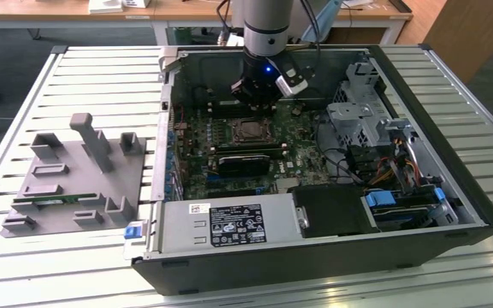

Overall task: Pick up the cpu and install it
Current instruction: 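Install the first cpu locking lever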

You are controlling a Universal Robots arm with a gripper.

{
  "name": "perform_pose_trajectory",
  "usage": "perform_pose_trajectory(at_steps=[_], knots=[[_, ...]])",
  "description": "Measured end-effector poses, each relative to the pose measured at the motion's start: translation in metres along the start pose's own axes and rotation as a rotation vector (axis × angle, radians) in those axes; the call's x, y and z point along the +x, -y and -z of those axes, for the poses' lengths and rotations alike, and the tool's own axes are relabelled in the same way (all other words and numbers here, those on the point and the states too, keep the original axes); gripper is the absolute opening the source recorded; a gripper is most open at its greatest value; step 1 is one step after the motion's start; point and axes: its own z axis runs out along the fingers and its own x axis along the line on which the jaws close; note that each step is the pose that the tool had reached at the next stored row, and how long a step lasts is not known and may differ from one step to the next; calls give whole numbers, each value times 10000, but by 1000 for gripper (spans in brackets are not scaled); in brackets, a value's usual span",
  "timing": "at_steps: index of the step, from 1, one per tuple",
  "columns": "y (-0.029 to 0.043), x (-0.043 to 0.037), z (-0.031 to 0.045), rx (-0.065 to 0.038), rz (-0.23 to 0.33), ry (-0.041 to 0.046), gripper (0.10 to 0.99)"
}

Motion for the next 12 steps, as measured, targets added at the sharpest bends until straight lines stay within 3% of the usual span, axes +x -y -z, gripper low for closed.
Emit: perform_pose_trajectory(at_steps=[4, 12], knots=[[-4, 0, -12, 93, 3, -10, 106], [-19, -6, -37, 133, 4, -10, 106]])
